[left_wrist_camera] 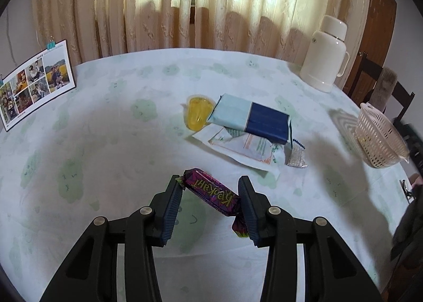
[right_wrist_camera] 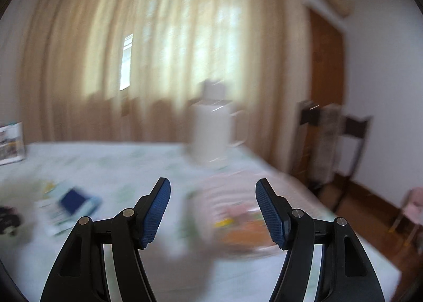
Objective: Organize snacks
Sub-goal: 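Grasp the small gold packet with the right gripper while the left holds the candy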
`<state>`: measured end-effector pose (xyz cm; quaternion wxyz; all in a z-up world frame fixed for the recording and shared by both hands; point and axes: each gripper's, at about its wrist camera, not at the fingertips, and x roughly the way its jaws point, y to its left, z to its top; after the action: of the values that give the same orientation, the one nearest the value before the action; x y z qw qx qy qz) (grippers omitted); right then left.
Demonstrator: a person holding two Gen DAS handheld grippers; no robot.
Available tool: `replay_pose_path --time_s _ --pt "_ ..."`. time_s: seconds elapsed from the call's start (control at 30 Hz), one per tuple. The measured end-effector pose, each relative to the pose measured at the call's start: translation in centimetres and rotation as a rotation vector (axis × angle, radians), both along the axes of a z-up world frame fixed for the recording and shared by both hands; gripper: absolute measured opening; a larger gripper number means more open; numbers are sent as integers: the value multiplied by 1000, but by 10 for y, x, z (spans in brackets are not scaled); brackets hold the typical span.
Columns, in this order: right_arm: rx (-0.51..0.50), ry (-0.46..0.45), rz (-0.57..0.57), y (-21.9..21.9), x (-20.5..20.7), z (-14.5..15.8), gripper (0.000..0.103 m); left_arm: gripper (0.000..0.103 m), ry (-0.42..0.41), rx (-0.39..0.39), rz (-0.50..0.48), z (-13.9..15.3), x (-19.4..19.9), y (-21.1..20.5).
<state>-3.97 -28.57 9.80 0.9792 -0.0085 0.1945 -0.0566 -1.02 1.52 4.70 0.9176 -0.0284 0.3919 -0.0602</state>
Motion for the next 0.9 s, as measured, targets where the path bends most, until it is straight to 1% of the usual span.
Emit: replay_pose_path --time_s 0.03,0.07,0.17,0.23,0.3,0.47,0.53,0.6,0.63,0.7,0.77,0.9 --pt "31 36 44 5 5 -3 68 40 -5 -2 0 1 -1 1" --pt "70 99 103 13 14 -9 68 40 -10 -7 1 2 -1 2" --pt "167 229 204 29 33 -24 68 40 -18 -18 0 2 0 6" --pt "201 305 255 41 45 -33 68 40 -20 -22 1 1 0 8" --pt "193 339 280 52 51 -38 68 40 -17 -29 1 0 1 9" --pt "136 403 344 83 64 -48 66 40 -5 -47 4 -4 2 13" --pt "112 432 369 94 74 -53 61 40 -7 -53 6 -3 1 15" --pt "93 460 385 101 81 -57 53 40 -13 -53 9 -1 0 16" --pt "81 474 389 106 84 -61 51 40 -19 -51 11 -1 -2 16" --pt "62 504 393 113 91 -68 41 40 -25 -47 11 0 -3 16" --pt "50 529 391 118 95 -74 35 40 -27 -50 10 1 -4 16" --pt "39 534 386 121 98 -80 32 40 -22 -58 3 1 -4 17"
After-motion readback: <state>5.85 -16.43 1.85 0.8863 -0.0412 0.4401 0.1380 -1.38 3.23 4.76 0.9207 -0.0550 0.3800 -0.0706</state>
